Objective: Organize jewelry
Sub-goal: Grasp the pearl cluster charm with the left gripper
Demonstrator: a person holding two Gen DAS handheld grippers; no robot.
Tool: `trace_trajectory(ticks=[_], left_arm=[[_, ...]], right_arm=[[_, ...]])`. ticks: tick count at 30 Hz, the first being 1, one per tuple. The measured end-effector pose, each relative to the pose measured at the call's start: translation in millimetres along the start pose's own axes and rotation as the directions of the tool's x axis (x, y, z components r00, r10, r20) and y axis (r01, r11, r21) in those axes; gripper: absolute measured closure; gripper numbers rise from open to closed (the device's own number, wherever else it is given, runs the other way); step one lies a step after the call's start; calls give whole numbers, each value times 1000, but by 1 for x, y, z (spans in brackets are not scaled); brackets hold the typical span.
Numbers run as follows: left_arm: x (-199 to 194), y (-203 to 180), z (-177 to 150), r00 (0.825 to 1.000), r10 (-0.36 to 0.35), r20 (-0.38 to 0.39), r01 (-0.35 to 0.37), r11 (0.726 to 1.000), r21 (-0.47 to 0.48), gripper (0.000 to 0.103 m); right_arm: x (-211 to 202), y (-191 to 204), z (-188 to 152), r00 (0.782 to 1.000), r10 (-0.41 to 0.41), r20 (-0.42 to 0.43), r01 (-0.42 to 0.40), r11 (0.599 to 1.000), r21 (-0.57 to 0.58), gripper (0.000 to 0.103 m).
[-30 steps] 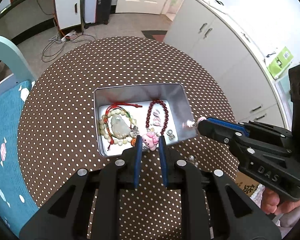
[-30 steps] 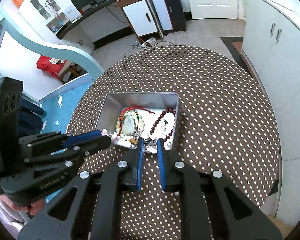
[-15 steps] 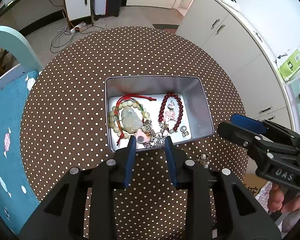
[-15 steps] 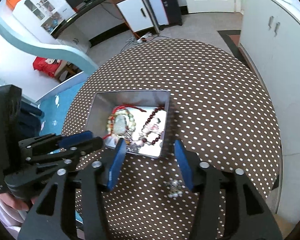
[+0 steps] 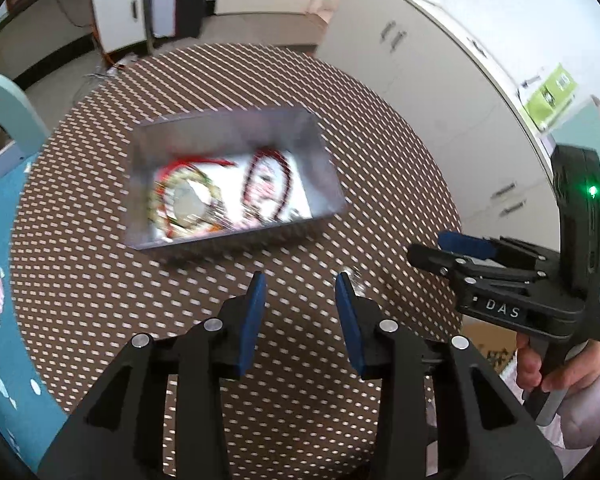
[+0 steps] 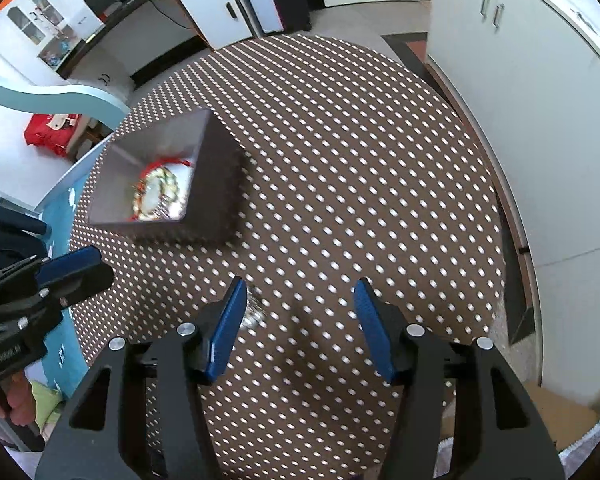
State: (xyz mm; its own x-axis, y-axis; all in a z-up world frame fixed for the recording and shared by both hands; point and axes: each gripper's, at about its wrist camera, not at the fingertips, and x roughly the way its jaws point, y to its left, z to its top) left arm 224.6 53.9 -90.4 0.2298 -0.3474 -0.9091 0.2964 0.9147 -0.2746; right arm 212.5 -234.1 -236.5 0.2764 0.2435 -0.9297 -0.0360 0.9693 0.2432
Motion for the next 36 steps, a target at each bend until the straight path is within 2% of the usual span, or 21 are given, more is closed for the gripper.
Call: trace_trajectory(ticks=[8, 9, 12, 18, 19, 20, 21, 22, 28, 36], left_arm=[[50, -34, -7, 991, -72, -109, 75, 997, 22, 67], [55, -37, -6, 991, -74, -114, 77, 997, 27, 70], [68, -43, -5, 989, -75, -130, 79, 997, 27, 71], [93, -51, -4, 983, -37, -181, 41, 999, 21, 73], [98, -52, -4, 982, -14, -186, 18, 1000, 21, 76], [99, -52, -6, 986, 19, -168, -14, 999, 31, 79], [101, -51, -8, 986, 47, -161, -42, 998, 39, 89], [102, -51, -7, 985, 71, -155, -65, 997, 43, 92], [103, -51, -9, 984, 80, -161, -76, 997, 27, 95], [79, -34, -6, 992, 23, -123, -30, 998, -59, 95]], right_arm=[[5, -13, -17, 998, -4, -57, 2, 999, -34, 50], [6, -12, -20, 998, 3, -59, -5, 999, -39, 50], [9, -17, -26, 997, -34, -64, 30, 998, -60, 51], [7, -43, -28, 997, 11, -79, -11, 1000, -5, 51], [7, -46, -28, 997, 9, -82, -10, 1000, -6, 51], [6, -48, -28, 996, 10, -85, -11, 1000, -5, 51], [5, -51, -27, 996, 14, -86, -14, 1000, -2, 51], [5, -53, -27, 996, 21, -88, -21, 1000, 1, 51], [1, -58, -25, 995, 44, -95, -43, 999, 3, 51], [8, -47, -22, 991, 84, -102, -85, 996, -6, 51]])
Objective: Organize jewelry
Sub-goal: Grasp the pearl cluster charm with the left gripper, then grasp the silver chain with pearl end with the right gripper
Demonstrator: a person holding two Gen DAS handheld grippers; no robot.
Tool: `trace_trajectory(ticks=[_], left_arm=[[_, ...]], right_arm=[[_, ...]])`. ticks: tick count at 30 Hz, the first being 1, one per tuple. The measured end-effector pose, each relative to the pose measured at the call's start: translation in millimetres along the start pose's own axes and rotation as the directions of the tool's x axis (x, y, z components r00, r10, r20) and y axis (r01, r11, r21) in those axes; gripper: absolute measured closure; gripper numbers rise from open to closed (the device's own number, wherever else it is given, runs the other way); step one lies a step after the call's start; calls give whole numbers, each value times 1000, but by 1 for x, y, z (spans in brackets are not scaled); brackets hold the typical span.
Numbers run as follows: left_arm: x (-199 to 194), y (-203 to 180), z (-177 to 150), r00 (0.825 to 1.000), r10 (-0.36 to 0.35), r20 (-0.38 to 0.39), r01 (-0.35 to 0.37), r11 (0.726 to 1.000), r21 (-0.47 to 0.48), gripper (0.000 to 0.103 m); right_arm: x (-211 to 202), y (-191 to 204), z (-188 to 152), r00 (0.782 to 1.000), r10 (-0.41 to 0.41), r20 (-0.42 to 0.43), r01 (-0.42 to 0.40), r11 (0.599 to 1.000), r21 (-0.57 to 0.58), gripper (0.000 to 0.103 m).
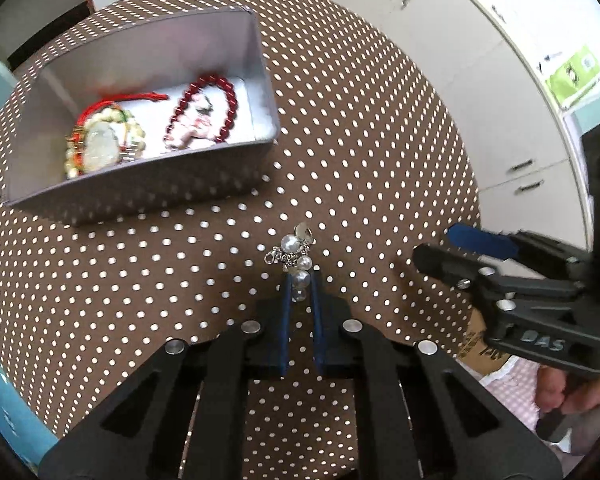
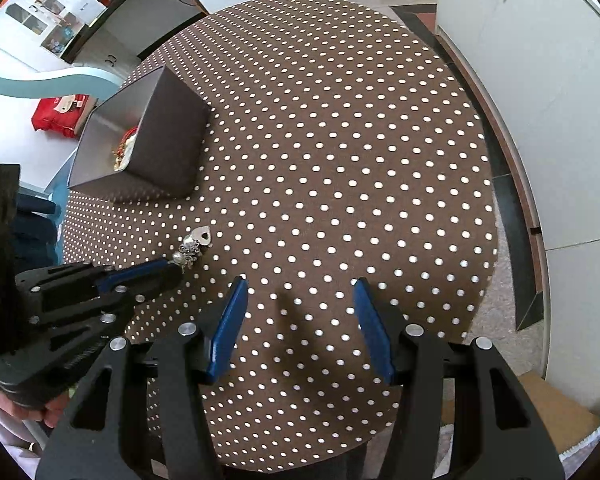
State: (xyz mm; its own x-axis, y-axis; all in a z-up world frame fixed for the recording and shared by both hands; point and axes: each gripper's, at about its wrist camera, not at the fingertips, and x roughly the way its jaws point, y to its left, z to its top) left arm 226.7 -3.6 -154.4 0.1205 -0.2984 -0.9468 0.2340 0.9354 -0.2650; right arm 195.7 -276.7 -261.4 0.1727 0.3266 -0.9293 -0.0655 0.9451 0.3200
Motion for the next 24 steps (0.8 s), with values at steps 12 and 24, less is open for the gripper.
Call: trace_trajectory(ticks=[12, 24], left_arm=[[-62, 34, -3, 990, -82, 115, 96, 988, -117, 95], [-112, 79, -17, 967, -160, 197, 205, 950, -234, 95]], right_arm=[[19, 53, 16, 997, 63, -32, -67, 991, -119, 51], [50, 112, 32, 994, 85, -73, -99, 971, -216, 51]])
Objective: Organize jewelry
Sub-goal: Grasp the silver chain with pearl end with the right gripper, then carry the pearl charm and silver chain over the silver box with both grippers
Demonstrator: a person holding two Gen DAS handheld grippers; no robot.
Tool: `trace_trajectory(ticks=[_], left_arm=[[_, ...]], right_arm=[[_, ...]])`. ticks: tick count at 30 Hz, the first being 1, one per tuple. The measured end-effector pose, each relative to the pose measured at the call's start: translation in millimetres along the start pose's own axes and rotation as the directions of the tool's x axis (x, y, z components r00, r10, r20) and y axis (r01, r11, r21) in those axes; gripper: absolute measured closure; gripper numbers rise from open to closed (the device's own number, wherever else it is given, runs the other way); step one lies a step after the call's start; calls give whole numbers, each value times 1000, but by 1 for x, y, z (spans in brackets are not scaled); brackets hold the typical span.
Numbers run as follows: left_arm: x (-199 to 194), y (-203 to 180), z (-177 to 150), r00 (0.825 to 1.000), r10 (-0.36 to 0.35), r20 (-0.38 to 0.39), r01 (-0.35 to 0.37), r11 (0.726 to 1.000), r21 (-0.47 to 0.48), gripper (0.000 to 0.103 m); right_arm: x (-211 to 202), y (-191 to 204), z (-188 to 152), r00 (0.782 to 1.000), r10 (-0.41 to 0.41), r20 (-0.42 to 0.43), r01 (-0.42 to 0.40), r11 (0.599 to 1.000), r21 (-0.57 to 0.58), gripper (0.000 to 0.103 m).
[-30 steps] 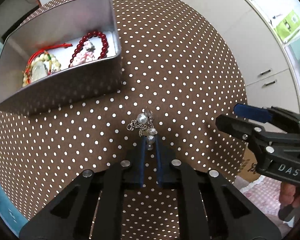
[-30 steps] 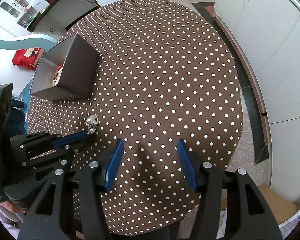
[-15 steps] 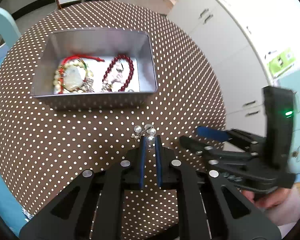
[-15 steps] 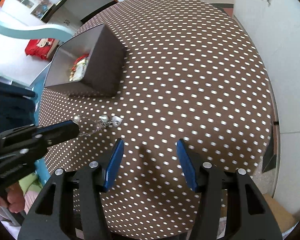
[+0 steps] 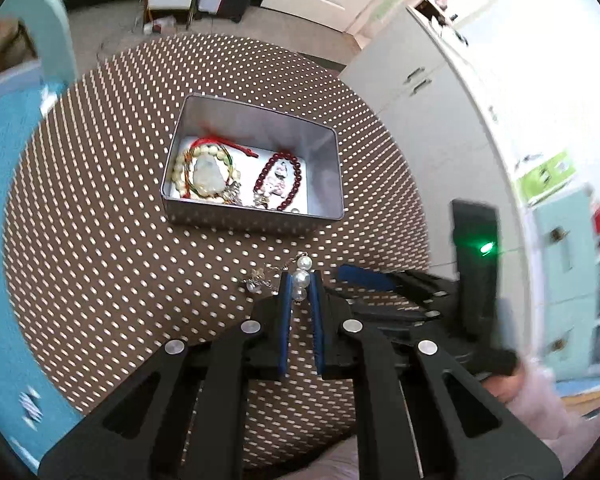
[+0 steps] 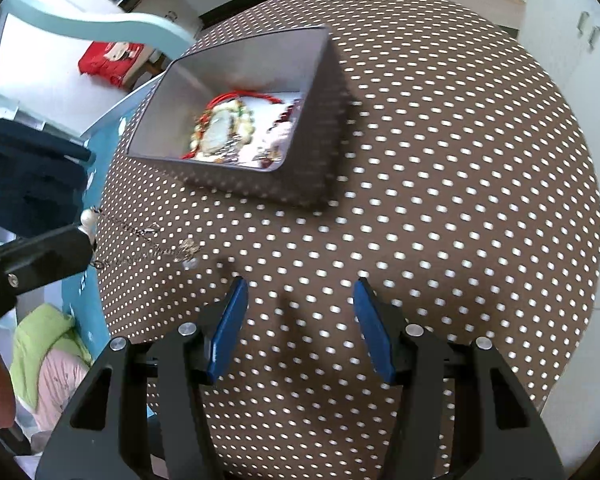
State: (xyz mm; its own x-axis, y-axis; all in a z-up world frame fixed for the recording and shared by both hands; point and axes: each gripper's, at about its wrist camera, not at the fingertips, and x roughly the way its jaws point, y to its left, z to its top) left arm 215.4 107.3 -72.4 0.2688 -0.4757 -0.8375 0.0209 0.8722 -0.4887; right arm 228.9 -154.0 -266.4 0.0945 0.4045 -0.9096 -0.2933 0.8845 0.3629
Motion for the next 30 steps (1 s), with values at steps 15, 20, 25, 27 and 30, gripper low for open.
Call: trace_trajectory(ticks=[15, 20, 25, 27, 30], left_arm=[[42, 50, -26, 973, 159, -166, -169, 985, -46, 95], [48, 47, -30, 972, 166, -169, -173, 984, -30, 95], [62, 49, -27, 971, 165, -174, -171, 985, -21, 95], [67, 50, -28, 970, 164, -178, -170, 985, -23, 95], [75, 55, -27, 970, 167, -175, -174, 984, -24, 95]], right_arm=[[26, 35, 9, 998, 64, -9, -64, 996, -64, 65], [53, 64, 4, 998, 32, -46, -39, 988, -153, 85], [63, 82, 3, 999, -4, -32, -3, 975, -220, 92], [66, 86, 4, 1000, -10, -23, 4, 972, -237, 93], [66, 87, -3, 1000, -24, -18, 18, 965, -260, 93]])
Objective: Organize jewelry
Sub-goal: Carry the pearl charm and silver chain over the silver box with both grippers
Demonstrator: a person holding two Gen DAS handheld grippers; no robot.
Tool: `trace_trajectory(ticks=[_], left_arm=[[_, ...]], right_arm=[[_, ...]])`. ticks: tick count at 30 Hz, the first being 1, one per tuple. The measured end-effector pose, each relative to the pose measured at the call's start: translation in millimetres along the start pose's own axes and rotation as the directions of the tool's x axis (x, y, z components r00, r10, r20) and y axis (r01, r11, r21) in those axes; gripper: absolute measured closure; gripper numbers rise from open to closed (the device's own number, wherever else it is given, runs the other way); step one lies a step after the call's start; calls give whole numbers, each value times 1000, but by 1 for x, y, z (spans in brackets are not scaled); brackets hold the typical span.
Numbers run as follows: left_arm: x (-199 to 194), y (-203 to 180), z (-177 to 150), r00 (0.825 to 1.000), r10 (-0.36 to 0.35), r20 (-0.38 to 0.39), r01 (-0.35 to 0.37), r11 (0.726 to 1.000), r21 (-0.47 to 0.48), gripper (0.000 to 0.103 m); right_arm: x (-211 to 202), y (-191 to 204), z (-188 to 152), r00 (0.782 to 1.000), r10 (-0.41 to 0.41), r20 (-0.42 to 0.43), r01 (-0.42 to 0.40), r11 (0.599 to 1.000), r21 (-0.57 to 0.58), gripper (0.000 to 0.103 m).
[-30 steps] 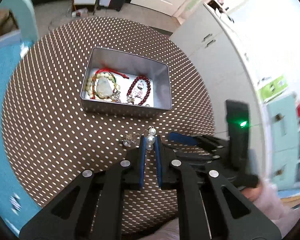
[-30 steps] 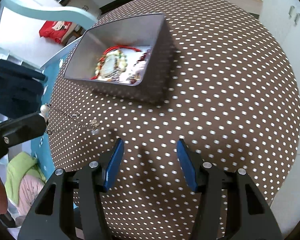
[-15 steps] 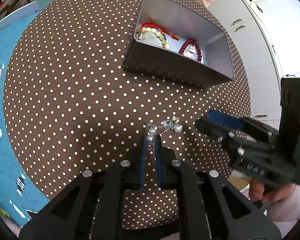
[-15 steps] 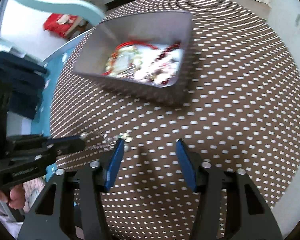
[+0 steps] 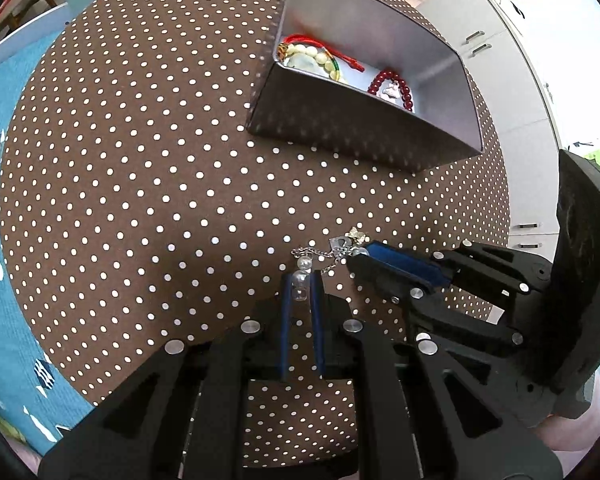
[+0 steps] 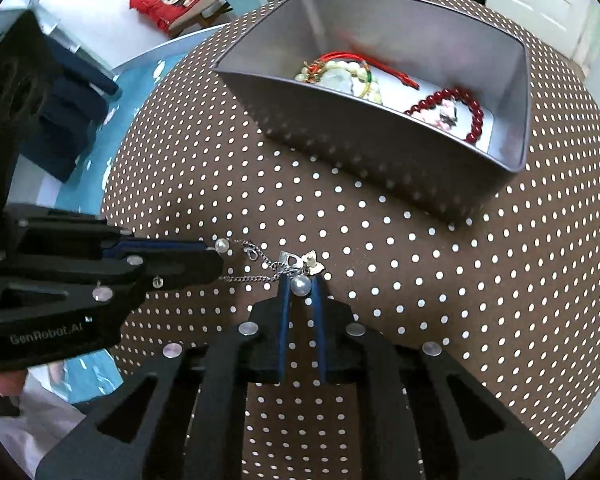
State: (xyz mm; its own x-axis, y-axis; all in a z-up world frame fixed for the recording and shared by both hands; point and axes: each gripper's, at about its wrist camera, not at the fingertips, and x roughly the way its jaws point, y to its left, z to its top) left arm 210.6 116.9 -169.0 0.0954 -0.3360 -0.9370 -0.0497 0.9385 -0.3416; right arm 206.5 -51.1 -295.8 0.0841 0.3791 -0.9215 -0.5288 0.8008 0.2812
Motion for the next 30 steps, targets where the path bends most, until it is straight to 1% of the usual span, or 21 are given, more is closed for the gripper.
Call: trace_trajectory(ticks=[3, 5, 8, 9, 10, 12, 13, 14, 16, 18, 20, 24, 25, 26, 27, 30], left_arm=[[-1, 10, 2, 1000, 6, 16, -6, 1000, 0, 95], [-7, 14, 3, 999, 11, 34, -10, 1000, -5, 95], [-18, 22, 6, 998, -1, 61, 2, 1000, -19, 95], [-20, 23, 7, 998, -10, 68, 12, 1000, -22, 95], [-23, 23, 8, 997, -15, 76, 17, 1000, -21, 95], [-29, 22, 11, 995, -2, 96, 2, 1000, -2, 95], [-33, 20, 12, 994, 11, 107, -12, 1000, 9, 95], [-36, 20, 15, 993, 2, 115, -4, 1000, 16, 95], [-46, 17, 16, 991, -20, 135, 17, 1000, 25, 95], [-57, 12, 21, 986, -30, 162, 22, 998, 52, 95], [-65, 6, 26, 982, -45, 182, 32, 997, 74, 95], [-89, 0, 44, 976, -74, 207, 54, 993, 100, 95], [-95, -1, 45, 973, -84, 215, 62, 992, 106, 95], [-102, -2, 46, 970, -93, 224, 69, 991, 111, 95], [-112, -12, 43, 968, -98, 231, 73, 991, 113, 95], [-128, -18, 45, 961, -125, 248, 97, 988, 122, 95]], right_arm=[[-3, -5, 0, 999, 33, 6, -33, 997, 67, 94], [-12, -12, 0, 999, 43, 21, -44, 996, 83, 94], [-23, -19, 1, 998, 38, 45, -43, 992, 121, 94], [-29, -22, 2, 996, 62, 64, -71, 986, 151, 94], [-33, -23, 1, 995, 68, 76, -80, 983, 166, 94], [-40, -21, 2, 994, 53, 94, -69, 982, 173, 95], [-44, -22, 1, 994, 37, 98, -54, 983, 174, 103], [-48, -23, 1, 994, 26, 103, -44, 982, 182, 103], [-60, -26, 1, 989, 41, 141, -70, 976, 207, 103], [-69, -25, 3, 984, 57, 169, -92, 974, 207, 103], [-73, -22, 7, 985, 30, 168, -63, 979, 194, 103], [-68, -17, 10, 988, 43, 146, -69, 982, 177, 90], [-66, -15, 11, 988, 49, 144, -74, 982, 171, 80], [-65, -16, 11, 988, 56, 142, -79, 983, 166, 64], [-62, -13, 11, 988, 56, 143, -79, 984, 161, 59], [-60, -14, 10, 985, 85, 151, -109, 982, 156, 59]])
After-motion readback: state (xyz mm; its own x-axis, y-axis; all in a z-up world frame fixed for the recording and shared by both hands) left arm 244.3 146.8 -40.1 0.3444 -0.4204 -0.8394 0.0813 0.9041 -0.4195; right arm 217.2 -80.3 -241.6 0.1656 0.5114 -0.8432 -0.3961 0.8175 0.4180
